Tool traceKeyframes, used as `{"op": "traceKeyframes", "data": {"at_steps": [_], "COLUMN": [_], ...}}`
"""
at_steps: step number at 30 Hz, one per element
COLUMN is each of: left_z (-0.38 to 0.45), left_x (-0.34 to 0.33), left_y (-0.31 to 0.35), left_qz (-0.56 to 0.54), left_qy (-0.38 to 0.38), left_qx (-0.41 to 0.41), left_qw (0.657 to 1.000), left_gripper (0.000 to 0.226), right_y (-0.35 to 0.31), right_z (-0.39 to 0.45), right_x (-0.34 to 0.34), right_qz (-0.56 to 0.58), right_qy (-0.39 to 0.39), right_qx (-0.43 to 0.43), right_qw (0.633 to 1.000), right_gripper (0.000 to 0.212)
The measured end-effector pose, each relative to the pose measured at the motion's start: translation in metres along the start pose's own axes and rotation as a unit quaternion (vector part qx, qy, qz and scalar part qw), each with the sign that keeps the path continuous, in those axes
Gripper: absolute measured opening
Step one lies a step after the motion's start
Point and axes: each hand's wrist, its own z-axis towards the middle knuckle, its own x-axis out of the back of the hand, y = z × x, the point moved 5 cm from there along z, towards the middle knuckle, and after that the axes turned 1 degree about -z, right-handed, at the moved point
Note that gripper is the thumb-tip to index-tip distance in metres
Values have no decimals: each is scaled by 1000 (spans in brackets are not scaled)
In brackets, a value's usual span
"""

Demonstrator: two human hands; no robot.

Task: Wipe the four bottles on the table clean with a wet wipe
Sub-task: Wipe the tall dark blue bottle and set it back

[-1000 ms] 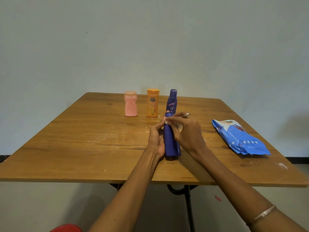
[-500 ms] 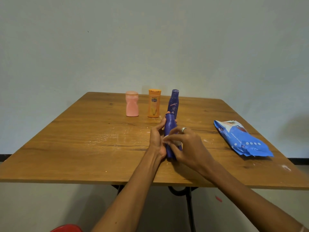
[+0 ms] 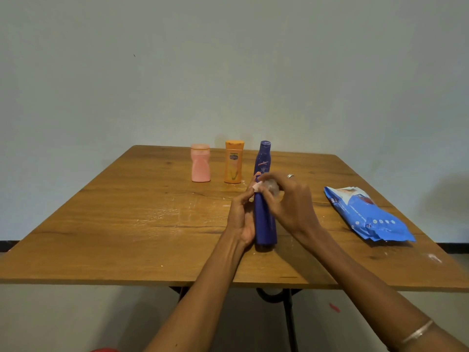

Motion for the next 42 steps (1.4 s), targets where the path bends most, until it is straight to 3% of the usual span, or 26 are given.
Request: {"op": "traceKeyframes", "data": {"at_steps": [4,12,19,26,31,42], "left_z": [-1,-4,-6,-10,-8,1], "left_x": [-4,-14,-14,-21,-15,-4], "left_y": [0,1,5,3,6,15], "left_qz": [40,85,67,72,62,48], "left_qy": [-12,-49,-81,-104,-115,-12], "left_qx": [4,-8,-26,-16,-49,-72], "left_qw": [999,995,994,992,990,996], "left_gripper": [48,47,48,62,22,14], "right_y": [6,12,-7,-10,-39,-29], "right_z": [15,27,43,46,29,-46], "right_x": [5,22,34,42,40,22], "right_qz": [13,84,-19,-63,-107,-53], "right_qy": [58,47,-84,-115,-108,-134], "right_qx": [-29,-142,-65,-91,1,29], "right_qw": [998,985,994,987,988,989], "right_gripper": [26,23,19,22,22,31]}}
